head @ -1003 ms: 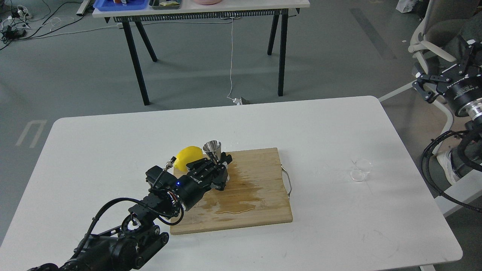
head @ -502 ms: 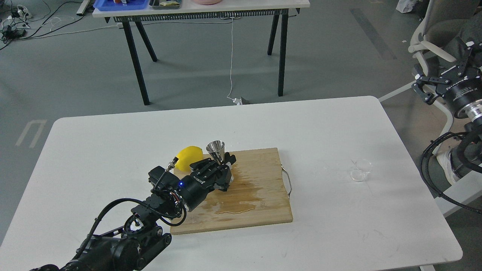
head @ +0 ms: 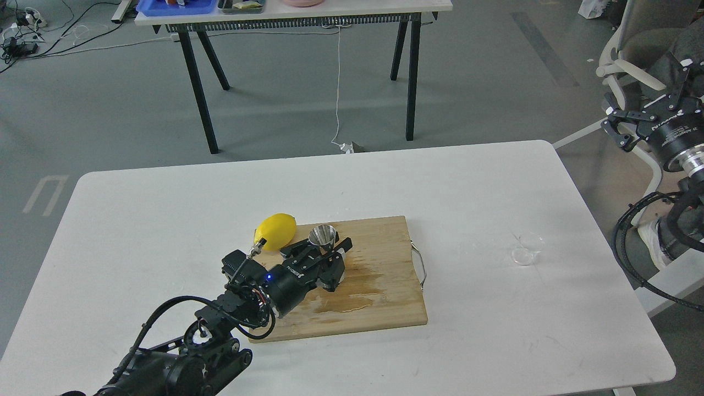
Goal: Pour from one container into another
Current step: 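Lower the jigger upright onto the board beside the lemon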
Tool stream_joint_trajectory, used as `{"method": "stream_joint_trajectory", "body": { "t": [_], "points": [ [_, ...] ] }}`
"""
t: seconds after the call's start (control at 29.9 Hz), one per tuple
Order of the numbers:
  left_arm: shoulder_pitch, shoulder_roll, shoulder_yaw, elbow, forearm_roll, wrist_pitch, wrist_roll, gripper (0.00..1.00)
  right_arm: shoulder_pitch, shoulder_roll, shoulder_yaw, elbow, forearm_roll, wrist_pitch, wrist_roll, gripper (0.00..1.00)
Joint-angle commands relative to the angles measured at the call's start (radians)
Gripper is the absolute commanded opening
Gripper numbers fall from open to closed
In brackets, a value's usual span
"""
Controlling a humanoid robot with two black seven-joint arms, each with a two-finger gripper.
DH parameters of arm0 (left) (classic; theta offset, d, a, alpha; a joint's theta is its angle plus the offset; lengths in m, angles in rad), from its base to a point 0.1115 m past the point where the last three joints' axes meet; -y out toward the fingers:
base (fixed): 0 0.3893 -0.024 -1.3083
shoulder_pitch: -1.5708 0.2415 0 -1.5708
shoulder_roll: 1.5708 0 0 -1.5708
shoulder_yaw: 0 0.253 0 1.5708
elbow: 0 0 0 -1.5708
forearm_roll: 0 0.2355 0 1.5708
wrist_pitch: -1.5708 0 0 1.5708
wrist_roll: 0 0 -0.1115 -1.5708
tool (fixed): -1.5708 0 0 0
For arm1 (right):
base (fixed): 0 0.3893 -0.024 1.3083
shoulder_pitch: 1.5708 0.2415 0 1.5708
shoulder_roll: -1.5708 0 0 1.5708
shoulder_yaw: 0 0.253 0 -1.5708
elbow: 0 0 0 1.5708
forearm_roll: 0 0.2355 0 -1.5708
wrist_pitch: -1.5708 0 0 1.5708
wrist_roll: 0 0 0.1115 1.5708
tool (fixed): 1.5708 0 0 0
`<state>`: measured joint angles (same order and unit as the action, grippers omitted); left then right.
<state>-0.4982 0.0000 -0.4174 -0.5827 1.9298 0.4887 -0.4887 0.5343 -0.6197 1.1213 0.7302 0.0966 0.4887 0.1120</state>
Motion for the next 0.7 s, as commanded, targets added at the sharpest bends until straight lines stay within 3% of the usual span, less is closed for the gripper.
{"method": "stream_joint_trajectory", "body": {
  "t": [0.0,0.37,0.67],
  "points": [
    [0.006,0.000,0.005,0.001,0.000,0.000,0.000,0.36,-0.002,0.000,0.000,0.000,0.000,0.000,0.000,0.99],
    [0.006,0.000,0.005,0.001,0.000,0.000,0.000,0.37,-0.002,0.008,0.000,0.001,0.000,0.000,0.000,0.99],
    [0.006,0.000,0.006,0.001,0.000,0.000,0.000,0.44,-0.002,0.008,0.000,0.001,0.000,0.000,0.000,0.99]
  ]
}}
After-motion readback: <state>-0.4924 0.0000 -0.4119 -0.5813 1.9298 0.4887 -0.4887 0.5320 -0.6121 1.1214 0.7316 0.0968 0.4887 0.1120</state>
